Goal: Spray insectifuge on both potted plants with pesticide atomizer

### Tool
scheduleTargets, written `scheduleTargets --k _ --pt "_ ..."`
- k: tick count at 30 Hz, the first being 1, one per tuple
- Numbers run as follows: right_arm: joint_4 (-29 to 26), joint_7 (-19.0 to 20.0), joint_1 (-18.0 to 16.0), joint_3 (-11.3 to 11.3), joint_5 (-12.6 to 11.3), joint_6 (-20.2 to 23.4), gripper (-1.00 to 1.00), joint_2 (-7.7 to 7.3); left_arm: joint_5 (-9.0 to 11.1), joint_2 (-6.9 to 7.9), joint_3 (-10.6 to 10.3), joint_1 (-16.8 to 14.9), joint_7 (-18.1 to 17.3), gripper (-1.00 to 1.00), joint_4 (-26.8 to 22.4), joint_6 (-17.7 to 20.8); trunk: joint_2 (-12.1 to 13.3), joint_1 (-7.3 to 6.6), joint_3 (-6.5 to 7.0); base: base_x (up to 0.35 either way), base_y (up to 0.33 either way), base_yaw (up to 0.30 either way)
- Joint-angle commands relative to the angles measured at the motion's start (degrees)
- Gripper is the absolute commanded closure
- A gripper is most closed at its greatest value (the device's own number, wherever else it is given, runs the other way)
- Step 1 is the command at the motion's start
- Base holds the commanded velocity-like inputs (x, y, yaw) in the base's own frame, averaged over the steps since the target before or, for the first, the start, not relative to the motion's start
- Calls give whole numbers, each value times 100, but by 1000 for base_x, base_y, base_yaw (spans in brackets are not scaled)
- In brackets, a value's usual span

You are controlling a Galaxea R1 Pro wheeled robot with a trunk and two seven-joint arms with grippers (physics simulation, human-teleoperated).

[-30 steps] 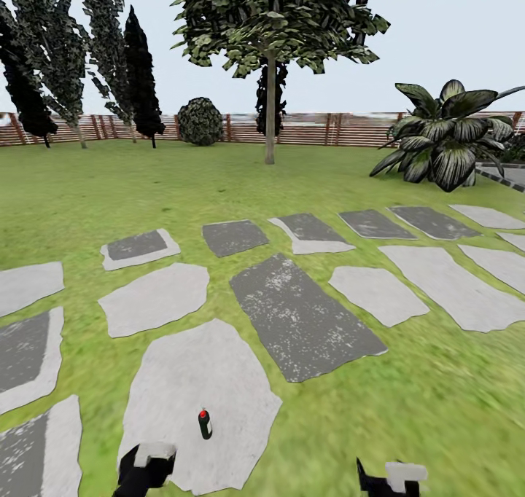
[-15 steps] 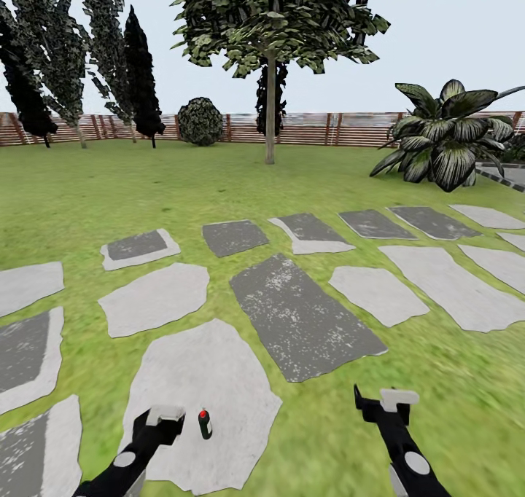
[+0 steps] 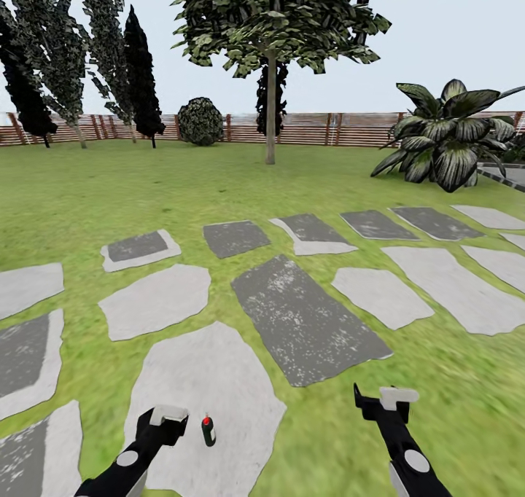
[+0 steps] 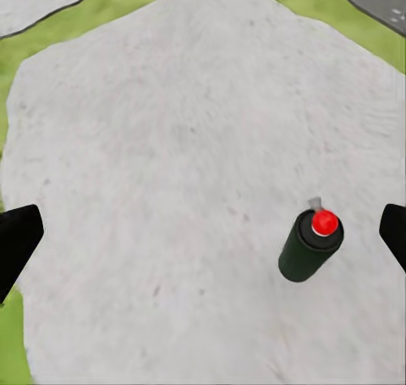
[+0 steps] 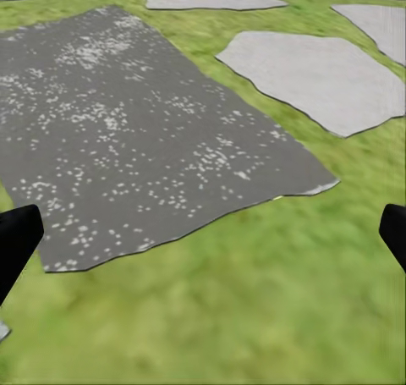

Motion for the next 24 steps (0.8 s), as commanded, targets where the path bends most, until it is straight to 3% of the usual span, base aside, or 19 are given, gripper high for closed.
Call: scheduleTargets --k 1,8,14,24 --pt "2 -18 -2 5 3 -15 -100 -1 -44 0 6 -2 -4 -100 3 -23 -2 1 -5 119 88 0" --pt "3 -20 -1 7 11 -15 -100 0 -44 -8 9 -1 -4 -100 2 -153 -2 1 -5 30 22 -7" --pt "3 -25 -2 8 12 -15 -100 0 -44 -2 6 -1 -4 -100 2 -170 -2 1 -5 1 1 -199" --pt "3 -30 -2 8 12 -15 -100 0 -40 -1 11 -9 -4 -100 9 -176 -403 220 -200 0 0 -34"
